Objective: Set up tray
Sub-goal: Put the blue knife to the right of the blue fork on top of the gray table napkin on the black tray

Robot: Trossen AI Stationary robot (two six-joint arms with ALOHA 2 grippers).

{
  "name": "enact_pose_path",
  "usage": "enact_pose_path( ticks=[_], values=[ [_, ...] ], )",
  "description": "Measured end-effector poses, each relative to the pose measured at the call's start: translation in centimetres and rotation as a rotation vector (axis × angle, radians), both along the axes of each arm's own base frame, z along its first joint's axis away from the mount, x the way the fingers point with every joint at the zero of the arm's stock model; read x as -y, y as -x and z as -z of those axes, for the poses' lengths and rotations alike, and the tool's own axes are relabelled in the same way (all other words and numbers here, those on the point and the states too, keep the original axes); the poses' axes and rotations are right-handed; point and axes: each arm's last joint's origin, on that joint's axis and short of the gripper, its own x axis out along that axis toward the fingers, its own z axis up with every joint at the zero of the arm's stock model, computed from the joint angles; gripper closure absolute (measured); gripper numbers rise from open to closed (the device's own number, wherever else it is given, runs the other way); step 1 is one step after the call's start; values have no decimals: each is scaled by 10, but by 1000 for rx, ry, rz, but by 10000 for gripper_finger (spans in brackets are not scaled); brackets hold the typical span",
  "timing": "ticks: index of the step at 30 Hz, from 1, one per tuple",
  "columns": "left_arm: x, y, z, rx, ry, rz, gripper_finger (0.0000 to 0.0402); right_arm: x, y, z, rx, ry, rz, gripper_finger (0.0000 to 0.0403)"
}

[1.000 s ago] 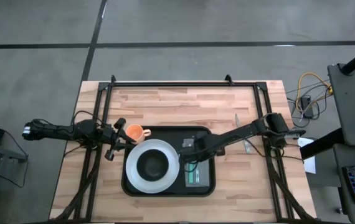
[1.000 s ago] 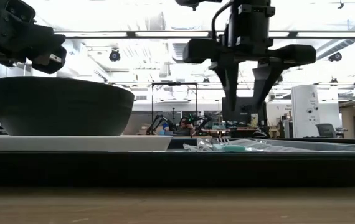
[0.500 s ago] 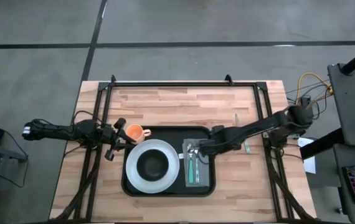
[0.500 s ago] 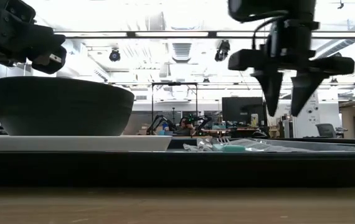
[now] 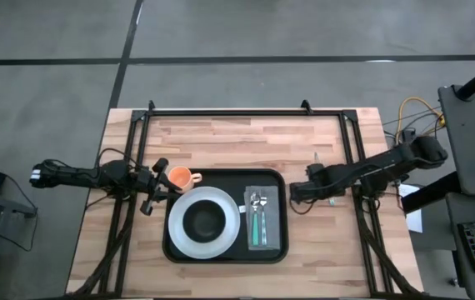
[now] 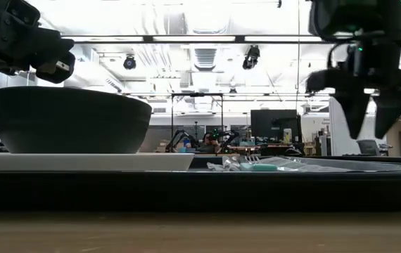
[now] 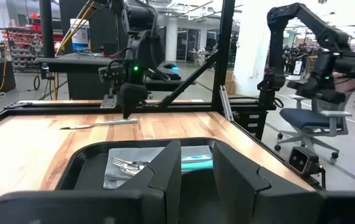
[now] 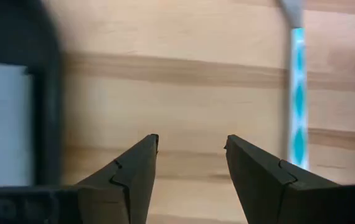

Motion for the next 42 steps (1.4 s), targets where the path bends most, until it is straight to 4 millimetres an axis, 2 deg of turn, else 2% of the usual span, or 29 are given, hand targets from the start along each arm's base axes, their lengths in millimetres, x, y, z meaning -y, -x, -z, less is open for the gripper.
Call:
enact_pose_path(
  ticks=[6,15,24,33,42],
  values=[
    [0,0,0,0,0,0,327,13,26,7,-2,-7,32,224],
    [0,0,0,0,0,0,327,26,49,10,15,-23,55,225],
    [0,0,0,0,0,0,327,27,49,6,22,-16,-74,225],
    [0,0,0,0,0,0,327,34,52,10,-4,-26,-34,225],
    [0,0,0,0,0,0,327,50,63,26,-68,-78,49,225]
  ],
)
